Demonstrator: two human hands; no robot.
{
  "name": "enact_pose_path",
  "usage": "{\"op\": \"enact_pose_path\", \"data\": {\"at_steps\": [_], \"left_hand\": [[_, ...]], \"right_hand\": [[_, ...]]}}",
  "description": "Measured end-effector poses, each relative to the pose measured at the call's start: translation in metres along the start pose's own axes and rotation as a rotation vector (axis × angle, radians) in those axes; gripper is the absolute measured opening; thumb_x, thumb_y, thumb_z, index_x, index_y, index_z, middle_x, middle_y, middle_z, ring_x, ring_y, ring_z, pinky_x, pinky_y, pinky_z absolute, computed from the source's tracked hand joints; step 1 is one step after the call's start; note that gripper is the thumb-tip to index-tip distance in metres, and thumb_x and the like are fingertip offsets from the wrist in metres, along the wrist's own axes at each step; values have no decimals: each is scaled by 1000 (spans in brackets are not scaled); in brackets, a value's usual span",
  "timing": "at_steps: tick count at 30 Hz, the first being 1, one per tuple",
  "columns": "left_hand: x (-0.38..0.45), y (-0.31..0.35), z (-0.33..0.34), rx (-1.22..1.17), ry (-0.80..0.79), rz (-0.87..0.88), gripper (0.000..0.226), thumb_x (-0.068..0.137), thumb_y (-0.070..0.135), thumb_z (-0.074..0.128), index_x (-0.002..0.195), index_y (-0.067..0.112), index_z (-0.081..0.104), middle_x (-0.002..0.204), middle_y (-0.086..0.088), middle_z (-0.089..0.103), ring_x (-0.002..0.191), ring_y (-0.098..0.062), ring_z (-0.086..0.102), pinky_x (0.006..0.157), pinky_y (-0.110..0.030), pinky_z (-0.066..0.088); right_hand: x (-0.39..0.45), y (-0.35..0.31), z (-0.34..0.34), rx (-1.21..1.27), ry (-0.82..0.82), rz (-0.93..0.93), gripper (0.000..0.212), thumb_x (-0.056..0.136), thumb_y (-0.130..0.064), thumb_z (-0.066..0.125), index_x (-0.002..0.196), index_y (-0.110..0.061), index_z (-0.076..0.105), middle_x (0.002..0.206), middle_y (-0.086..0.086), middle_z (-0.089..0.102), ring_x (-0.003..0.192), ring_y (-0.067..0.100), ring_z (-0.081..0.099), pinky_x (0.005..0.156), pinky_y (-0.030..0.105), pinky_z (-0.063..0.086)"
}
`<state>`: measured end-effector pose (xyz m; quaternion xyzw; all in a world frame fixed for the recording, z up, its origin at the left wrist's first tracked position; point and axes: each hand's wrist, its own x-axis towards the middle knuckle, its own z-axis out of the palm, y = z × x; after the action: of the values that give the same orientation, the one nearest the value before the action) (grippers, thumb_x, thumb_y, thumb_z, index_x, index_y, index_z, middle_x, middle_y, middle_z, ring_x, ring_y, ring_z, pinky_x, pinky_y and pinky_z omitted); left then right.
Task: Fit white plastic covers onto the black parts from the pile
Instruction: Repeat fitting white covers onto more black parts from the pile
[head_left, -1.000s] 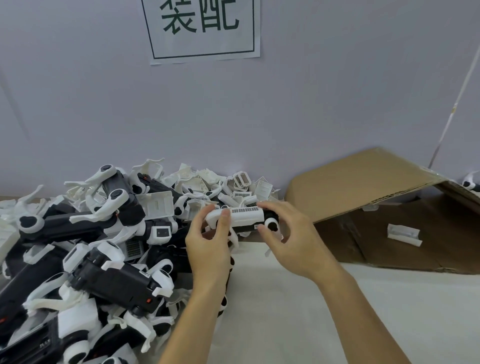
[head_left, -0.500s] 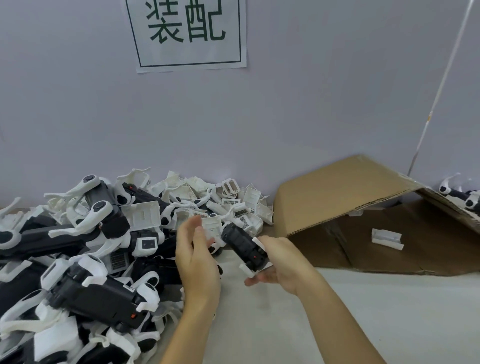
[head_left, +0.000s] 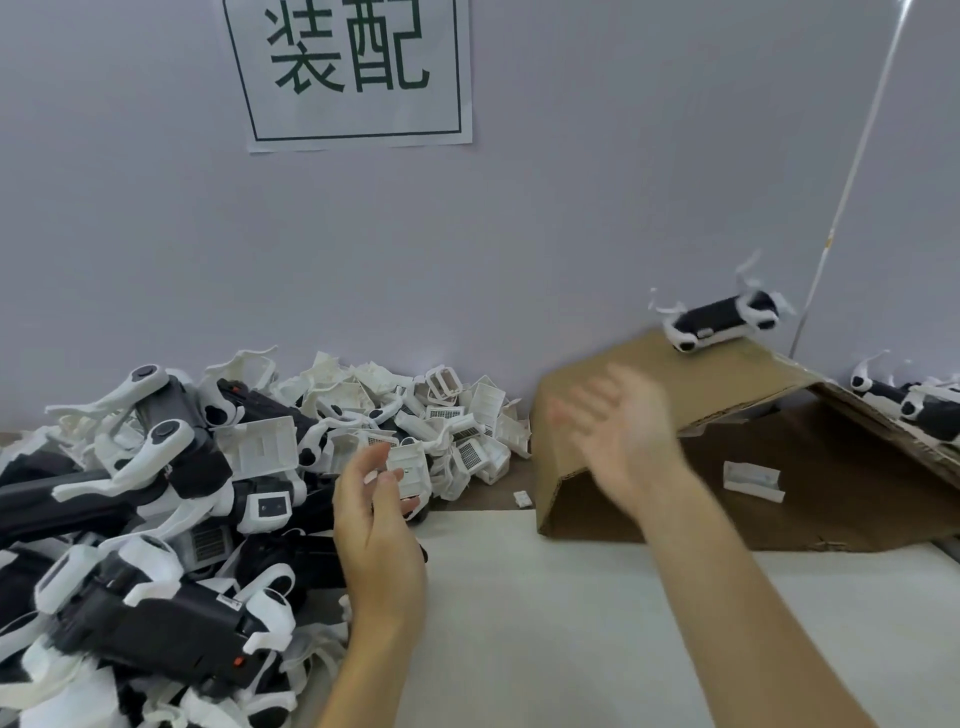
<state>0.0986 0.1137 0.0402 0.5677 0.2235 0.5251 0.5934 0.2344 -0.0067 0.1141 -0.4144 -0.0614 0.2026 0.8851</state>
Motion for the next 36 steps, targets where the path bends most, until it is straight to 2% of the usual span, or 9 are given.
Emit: {"op": "enact_pose_path", "data": {"at_steps": [2, 4, 10, 17, 20, 23, 27, 32, 36], "left_hand": [[0, 0, 0, 8, -4, 6, 31, 103, 2, 37, 113, 18, 62, 123, -2, 59, 112, -18, 60, 86, -36, 52], [-1, 0, -1, 15, -13, 6, 30, 102, 1, 38, 110, 15, 63, 120, -3, 61, 110, -17, 62, 83, -33, 51], [-1, -1, 0, 42, -18, -3, 31, 101, 1, 41, 102, 19, 66, 107, 4, 66, 96, -5, 64, 82, -32, 52], [-2, 0, 1, 61, -22, -10, 33, 98, -3, 45, 94, 22, 65, 98, 6, 67, 92, -9, 64, 74, -24, 49], [-2, 0, 0, 69, -16, -20, 32, 97, -2, 47, 92, 24, 65, 95, 7, 67, 88, -6, 63, 74, -26, 49], [-2, 1, -1, 84, -13, -22, 32, 96, -2, 48, 92, 26, 65, 94, 7, 67, 86, -6, 63, 74, -29, 51], [-1, 2, 0, 98, -13, -27, 31, 94, -3, 50, 94, 24, 65, 95, 5, 66, 91, -15, 63, 81, -41, 54], [-1, 3, -1, 107, -17, -38, 33, 94, -3, 48, 94, 25, 64, 97, -4, 67, 93, -25, 64, 79, -41, 52], [-1, 4, -1, 106, -30, -42, 34, 92, -5, 49, 93, 26, 64, 97, -8, 68, 90, -30, 63, 73, -44, 49]], "right_hand": [[-9, 40, -4, -149, 25, 47, 17, 103, -13, 44, 99, -4, 59, 117, 23, 64, 90, 31, 69, 71, 35, 52], [-11, 78, -13, -319, 33, 48, 18, 101, -8, 48, 104, -4, 65, 102, 19, 72, 76, 25, 70, 64, 30, 53], [-14, 128, -36, -684, -39, -30, 29, 100, -5, 46, 115, -19, 66, 90, 3, 73, 73, 12, 73, 58, 18, 52], [-17, 121, -32, -842, -17, -382, 27, 93, -3, 54, 91, -27, 66, 77, -2, 67, 71, 10, 66, 58, 15, 49], [-19, 122, -25, -971, -17, -535, 18, 93, -8, 60, 94, -26, 62, 78, -7, 63, 73, 5, 60, 60, 14, 46], [-16, 122, -19, -1081, -5, -571, 22, 93, -14, 62, 111, -25, 55, 99, -5, 57, 82, 6, 56, 68, 14, 42], [2, 115, -5, -1344, 47, -438, 52, 96, -23, 58, 140, -18, 31, 123, 9, 44, 84, 20, 44, 75, 26, 33], [36, 109, 20, -1668, 48, -176, 74, 94, -20, 56, 153, -14, 11, 132, 30, 42, 111, 36, 53, 74, 34, 34], [55, 103, 23, -1946, 54, -177, 55, 96, -7, 56, 144, -1, 30, 133, 33, 41, 113, 33, 57, 79, 31, 45]]}}
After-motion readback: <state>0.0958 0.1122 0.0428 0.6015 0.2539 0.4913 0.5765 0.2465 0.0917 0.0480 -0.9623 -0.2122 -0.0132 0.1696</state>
